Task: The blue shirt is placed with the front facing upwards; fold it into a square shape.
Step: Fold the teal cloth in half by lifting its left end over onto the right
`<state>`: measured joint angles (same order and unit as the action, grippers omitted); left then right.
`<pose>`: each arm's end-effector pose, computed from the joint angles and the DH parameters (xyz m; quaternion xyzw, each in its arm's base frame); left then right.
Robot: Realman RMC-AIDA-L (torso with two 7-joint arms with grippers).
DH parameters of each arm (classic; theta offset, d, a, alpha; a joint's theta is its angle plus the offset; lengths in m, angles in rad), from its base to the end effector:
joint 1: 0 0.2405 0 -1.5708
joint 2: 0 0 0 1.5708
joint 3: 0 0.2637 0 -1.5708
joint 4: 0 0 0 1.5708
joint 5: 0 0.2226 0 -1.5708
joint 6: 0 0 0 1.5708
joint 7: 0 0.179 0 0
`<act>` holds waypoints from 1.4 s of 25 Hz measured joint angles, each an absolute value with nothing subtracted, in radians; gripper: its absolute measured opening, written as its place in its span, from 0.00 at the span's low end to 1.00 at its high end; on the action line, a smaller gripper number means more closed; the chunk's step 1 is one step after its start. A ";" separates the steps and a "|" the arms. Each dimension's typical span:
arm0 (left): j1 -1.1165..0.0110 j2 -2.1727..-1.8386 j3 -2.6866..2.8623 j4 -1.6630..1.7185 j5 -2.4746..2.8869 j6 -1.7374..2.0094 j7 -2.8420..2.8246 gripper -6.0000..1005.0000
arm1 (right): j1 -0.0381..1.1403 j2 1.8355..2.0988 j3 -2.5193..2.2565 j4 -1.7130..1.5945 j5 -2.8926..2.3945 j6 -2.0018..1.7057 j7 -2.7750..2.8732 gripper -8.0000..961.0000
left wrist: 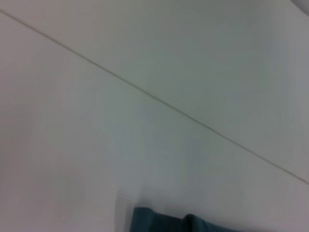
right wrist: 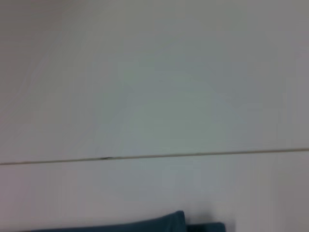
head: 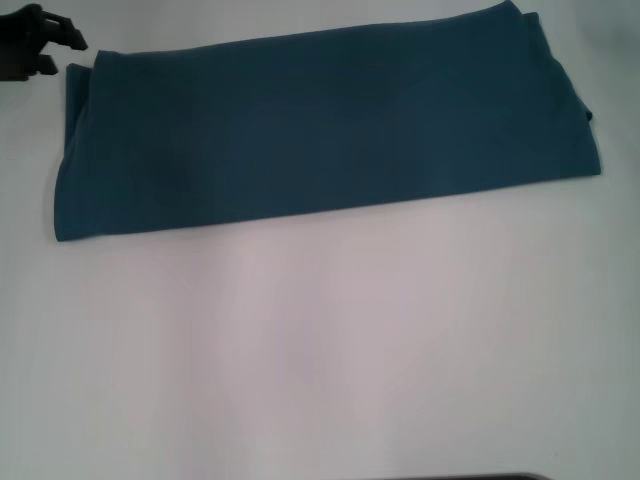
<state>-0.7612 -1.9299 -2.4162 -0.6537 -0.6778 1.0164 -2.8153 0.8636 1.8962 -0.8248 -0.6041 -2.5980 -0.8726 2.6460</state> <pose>-0.3064 0.4808 0.0439 -0.6428 -0.6846 -0.1421 0.3131 0.2873 0.5179 0.0579 -0.7354 0.5451 0.0493 0.3994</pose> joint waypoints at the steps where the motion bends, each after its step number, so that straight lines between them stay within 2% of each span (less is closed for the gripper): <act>1: -0.750 -1.932 -2.422 -0.671 -0.687 1.029 -2.809 0.34 | 0.856 1.891 -0.795 -0.613 -2.575 -0.914 2.619 0.44; 4: -0.712 -1.935 -2.478 -0.728 -0.771 1.121 -2.744 0.47 | 0.802 1.886 -0.700 -0.664 -2.436 -1.059 2.483 0.51; 7: -0.671 -1.930 -2.577 -0.750 -0.909 1.273 -2.632 0.61 | 0.690 1.904 -0.633 -0.752 -2.192 -1.228 2.320 0.58; 11: -0.601 -1.927 -2.660 -0.753 -1.061 1.465 -2.549 0.75 | 0.524 1.933 -0.612 -0.818 -1.935 -1.395 2.135 0.67; 12: -0.587 -1.929 -2.663 -0.754 -1.081 1.484 -2.544 0.79 | 0.494 1.939 -0.608 -0.822 -1.903 -1.420 2.105 0.79; 13: -0.563 -1.933 -2.664 -0.754 -1.110 1.514 -2.537 0.79 | 0.454 1.947 -0.601 -0.825 -1.866 -1.451 2.063 0.90; 17: -0.493 -1.965 -2.663 -0.747 -1.162 1.563 -2.518 0.79 | 0.356 1.972 -0.568 -0.815 -1.823 -1.521 1.973 0.90; 21: -0.458 -2.002 -2.659 -0.743 -1.164 1.567 -2.498 0.79 | 0.308 1.989 -0.555 -0.796 -1.827 -1.559 1.912 0.90; 27: -0.457 -2.032 -2.649 -0.686 -1.145 1.481 -2.510 0.79 | 0.297 1.994 -0.554 -0.724 -1.828 -1.588 1.834 0.90; 32: -0.472 -2.082 -2.646 -0.664 -1.136 1.262 -2.541 0.79 | 0.311 1.998 -0.553 -0.688 -1.827 -1.595 1.803 0.90; 35: -0.497 -2.079 -2.613 -0.627 -1.110 1.154 -2.543 0.79 | 0.317 2.004 -0.552 -0.687 -1.828 -1.595 1.801 0.90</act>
